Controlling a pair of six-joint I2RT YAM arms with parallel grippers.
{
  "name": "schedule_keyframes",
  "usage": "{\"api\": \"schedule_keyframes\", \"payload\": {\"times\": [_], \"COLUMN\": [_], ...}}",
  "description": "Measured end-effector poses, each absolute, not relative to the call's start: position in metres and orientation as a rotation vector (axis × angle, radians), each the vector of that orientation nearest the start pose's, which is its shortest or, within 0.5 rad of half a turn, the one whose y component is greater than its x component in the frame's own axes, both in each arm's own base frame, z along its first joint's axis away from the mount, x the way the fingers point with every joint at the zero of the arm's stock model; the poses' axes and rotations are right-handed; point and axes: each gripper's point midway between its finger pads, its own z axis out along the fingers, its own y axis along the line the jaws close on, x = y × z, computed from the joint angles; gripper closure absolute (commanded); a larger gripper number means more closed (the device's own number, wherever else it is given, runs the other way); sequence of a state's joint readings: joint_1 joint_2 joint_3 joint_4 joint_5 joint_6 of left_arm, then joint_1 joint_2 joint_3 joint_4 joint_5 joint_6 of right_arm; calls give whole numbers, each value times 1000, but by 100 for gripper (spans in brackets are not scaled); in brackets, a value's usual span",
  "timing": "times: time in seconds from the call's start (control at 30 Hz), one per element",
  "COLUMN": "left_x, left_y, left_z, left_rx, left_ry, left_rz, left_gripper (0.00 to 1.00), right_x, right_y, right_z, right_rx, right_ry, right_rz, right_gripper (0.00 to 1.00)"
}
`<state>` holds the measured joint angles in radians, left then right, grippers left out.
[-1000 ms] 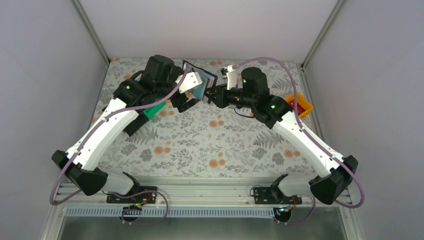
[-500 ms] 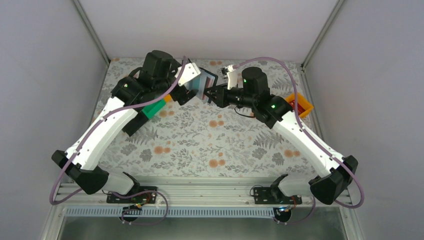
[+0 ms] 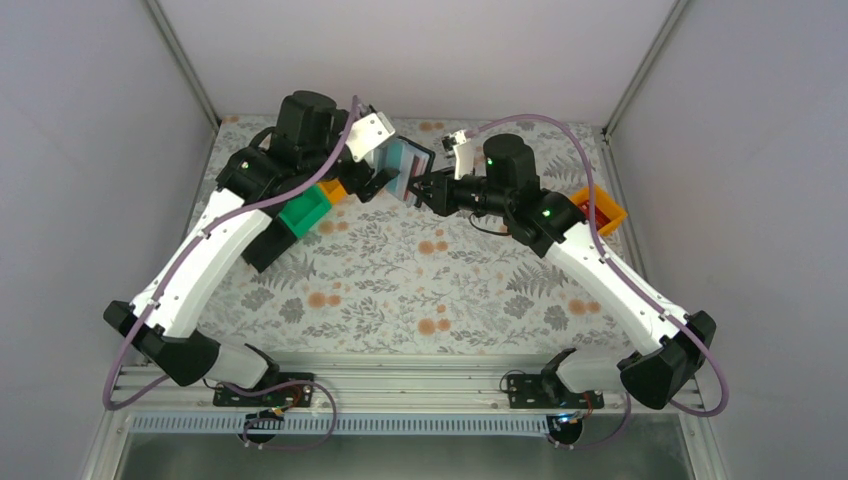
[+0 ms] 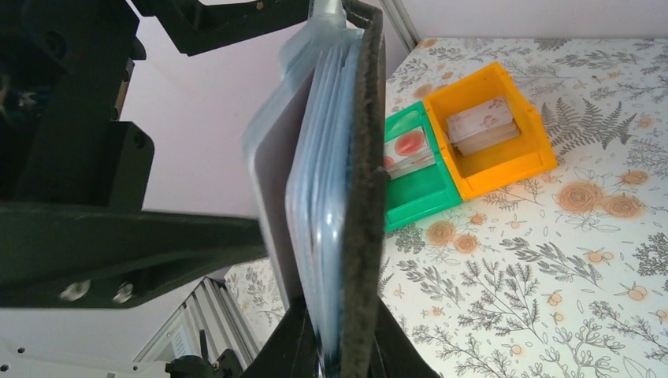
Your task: Take the credit cards out of the card holder
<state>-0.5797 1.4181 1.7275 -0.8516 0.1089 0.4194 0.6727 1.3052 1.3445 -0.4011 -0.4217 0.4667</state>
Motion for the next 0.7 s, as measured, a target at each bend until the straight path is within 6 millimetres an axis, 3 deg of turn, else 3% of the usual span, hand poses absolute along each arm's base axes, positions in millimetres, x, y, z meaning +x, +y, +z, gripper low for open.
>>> {"api": "schedule_keyframes", "payload": {"times": [0.13, 0.27, 0.47, 0.7], "left_x": [318, 319, 332, 351], "left_y": [-253, -260, -257, -253], "left_z": [386, 384, 381, 364], "left_rx": [1109, 1116, 1065, 1021], "left_ry": [1796, 1808, 1848, 1918], "left_rz": [-338, -378, -319, -226], "left_gripper": [0, 0, 0, 0], "right_x": [275, 276, 279, 286], "right_y": [310, 309, 306, 297], "right_z": [356, 354, 350, 338], "right_rx": [-518, -512, -490, -436], "right_ry": [2017, 2025, 2047, 2096], "right_rz": [1142, 1134, 1104, 1030], "right_gripper": [96, 96, 96, 96]}}
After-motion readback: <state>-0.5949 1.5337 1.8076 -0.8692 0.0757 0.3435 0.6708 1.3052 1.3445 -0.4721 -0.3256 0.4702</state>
